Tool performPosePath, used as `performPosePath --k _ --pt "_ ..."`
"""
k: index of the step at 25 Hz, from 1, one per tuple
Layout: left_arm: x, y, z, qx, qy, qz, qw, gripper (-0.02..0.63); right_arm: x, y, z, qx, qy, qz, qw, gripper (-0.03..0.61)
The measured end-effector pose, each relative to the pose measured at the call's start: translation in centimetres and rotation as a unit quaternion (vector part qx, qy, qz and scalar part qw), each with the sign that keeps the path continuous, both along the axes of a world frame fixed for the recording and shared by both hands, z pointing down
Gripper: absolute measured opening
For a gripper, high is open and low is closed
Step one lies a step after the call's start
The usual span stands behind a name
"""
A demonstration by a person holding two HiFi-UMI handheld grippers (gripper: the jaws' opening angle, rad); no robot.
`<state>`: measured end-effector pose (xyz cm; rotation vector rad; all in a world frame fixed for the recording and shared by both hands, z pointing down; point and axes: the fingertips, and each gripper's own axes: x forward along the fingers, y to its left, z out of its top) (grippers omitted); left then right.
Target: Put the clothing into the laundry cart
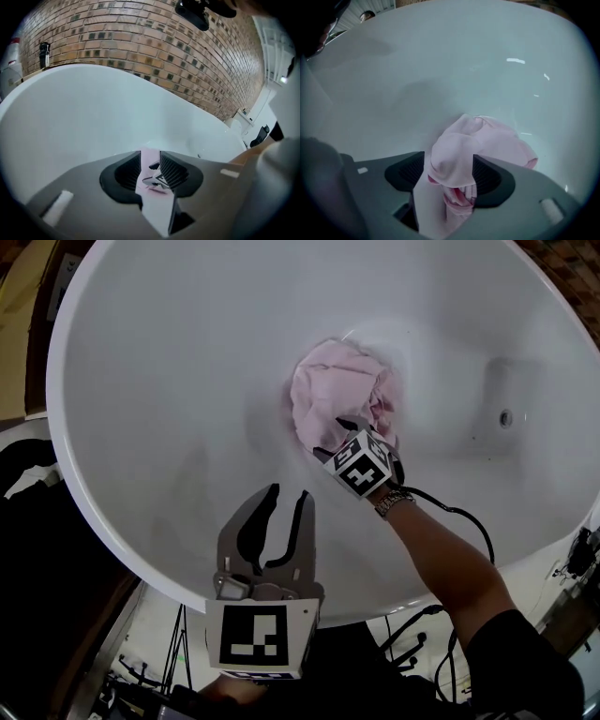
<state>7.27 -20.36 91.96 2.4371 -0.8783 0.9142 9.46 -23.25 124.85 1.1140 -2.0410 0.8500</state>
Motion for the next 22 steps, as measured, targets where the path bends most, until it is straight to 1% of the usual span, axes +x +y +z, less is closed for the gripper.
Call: performPosePath --k 4,6,10,15,16,17,18,19,20,22 --pt "2.3 -0.5 0.2 -0.007 0.001 0.007 0.9999 0.110 0.4 -0.9 1.0 -0.003 -0.001 0.003 1.000 0.328" --pt "2.8 -0.6 0.6 -0.006 0.001 0.006 1.0000 0.110 0.3 -0.9 2.0 -0.005 0.003 -0.002 1.000 0.335" --pt "2.3 0.0 1.5 -0.002 0.000 0.004 1.0000 0.110 -0.7 -0.1 5.2 -0.017 0.021 -0.019 0.999 0.347" --pt "1.6 0.2 1.5 -0.004 0.001 0.002 1.0000 0.110 -1.1 0.1 7.2 -0.031 0.039 -0.018 0.999 0.342" --pt "1.4 0.2 1.3 -0.005 0.002 0.003 1.0000 0.110 -1.2 0.1 7.2 -0.032 0.045 -0.016 0.998 0.319" --pt "1.3 0.2 1.0 -0.005 0.003 0.002 1.0000 0.110 -1.1 0.1 7.1 -0.031 0.054 -0.014 0.998 0.246" --pt "1.2 0.2 0.7 -0.004 0.004 0.001 1.0000 0.110 -0.9 0.1 6.9 -0.029 0.063 -0.010 0.998 0.133" --pt "1.0 0.2 0.3 -0.003 0.006 -0.001 1.0000 0.110 -0.7 0.1 6.7 -0.027 0.068 -0.006 0.997 0.080" --pt "0.9 0.2 -0.1 -0.001 0.008 -0.004 1.0000 0.110 -0.6 0.1 6.4 -0.027 0.069 -0.005 0.997 0.058" --pt "0.7 0.3 -1.0 0.000 0.011 -0.009 0.9999 0.109 -0.7 0.3 5.3 -0.029 0.064 -0.004 0.998 0.048"
